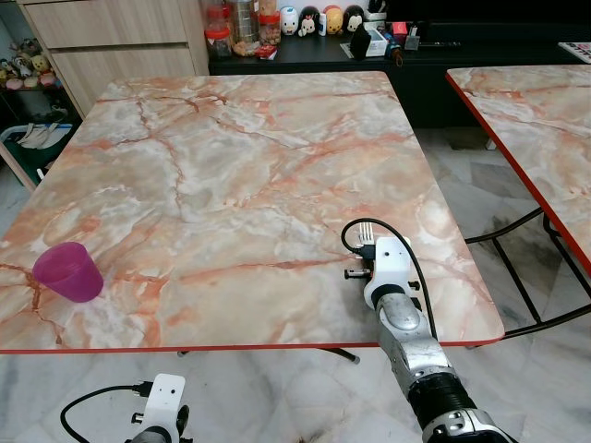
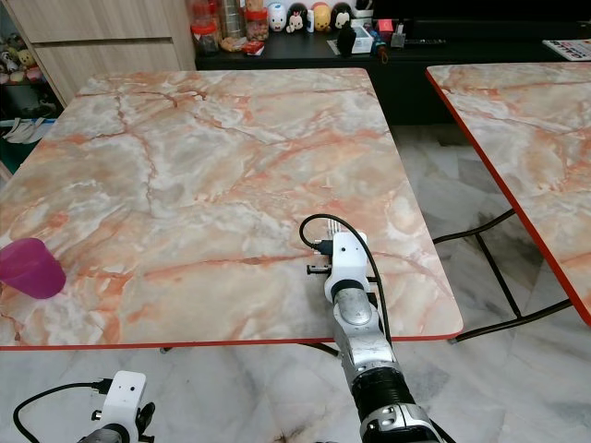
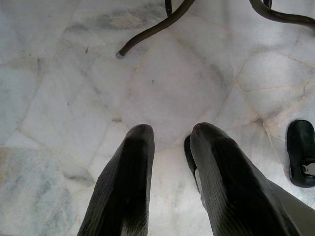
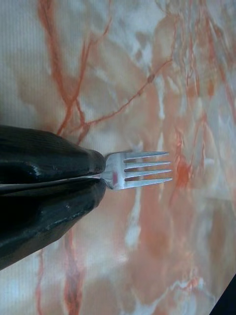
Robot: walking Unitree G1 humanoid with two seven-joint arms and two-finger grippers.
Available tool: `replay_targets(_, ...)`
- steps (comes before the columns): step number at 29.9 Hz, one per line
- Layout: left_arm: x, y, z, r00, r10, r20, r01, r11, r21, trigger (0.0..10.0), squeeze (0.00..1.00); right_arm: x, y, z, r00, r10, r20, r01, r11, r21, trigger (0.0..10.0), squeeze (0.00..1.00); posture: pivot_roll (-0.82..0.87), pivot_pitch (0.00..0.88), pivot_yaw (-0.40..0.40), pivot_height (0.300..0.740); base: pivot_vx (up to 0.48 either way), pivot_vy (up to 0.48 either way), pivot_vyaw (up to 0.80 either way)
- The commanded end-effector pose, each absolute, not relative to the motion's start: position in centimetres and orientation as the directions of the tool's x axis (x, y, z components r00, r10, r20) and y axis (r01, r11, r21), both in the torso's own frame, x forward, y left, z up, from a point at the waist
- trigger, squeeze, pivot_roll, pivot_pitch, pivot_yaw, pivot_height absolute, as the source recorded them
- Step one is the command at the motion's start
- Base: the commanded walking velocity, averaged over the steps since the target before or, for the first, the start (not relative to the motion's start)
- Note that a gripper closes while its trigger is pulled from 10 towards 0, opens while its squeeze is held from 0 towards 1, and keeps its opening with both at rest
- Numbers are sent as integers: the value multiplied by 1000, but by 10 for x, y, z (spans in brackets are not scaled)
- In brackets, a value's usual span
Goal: Setting the table
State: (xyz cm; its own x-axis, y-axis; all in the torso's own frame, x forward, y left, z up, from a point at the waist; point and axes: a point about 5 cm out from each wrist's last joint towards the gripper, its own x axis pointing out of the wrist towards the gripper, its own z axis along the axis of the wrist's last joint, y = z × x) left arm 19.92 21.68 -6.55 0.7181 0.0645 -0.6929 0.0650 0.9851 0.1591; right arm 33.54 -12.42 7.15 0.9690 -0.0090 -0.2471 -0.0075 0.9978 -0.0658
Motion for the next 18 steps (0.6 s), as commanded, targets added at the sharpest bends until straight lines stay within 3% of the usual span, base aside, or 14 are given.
replay_targets(1, 193, 218, -70, 692, 79, -718, 57, 985, 164, 10000, 0, 334, -121, 70, 969, 7, -247, -21, 998, -54, 0, 0, 35, 124, 16, 740, 0, 0, 0)
replay_targets(7, 192, 217, -71, 688, 80, -721, 55, 985, 161, 10000, 0, 339, -114, 88, 989, 44, -140, -51, 998, -49, 196, 0, 33, 116, 14, 740, 0, 0, 0)
replay_targets(8, 192, 216, -71, 687, 80, -722, 53, 986, 159, 10000, 0, 341, -111, 100, 995, 63, -74, -67, 996, -55, 10000, 0, 30, 110, 12, 740, 0, 0, 0)
replay_targets(14, 190, 214, -72, 683, 83, -726, 52, 986, 161, 10000, 0, 345, -99, 147, 979, 125, 164, -122, 992, -27, 10000, 0, 25, 104, 5, 740, 0, 0, 0)
replay_targets(18, 188, 211, -74, 678, 69, -732, 69, 985, 157, 10000, 0, 347, -97, 159, 970, 126, 206, -126, 992, -12, 10000, 0, 23, 99, -1, 740, 0, 0, 0)
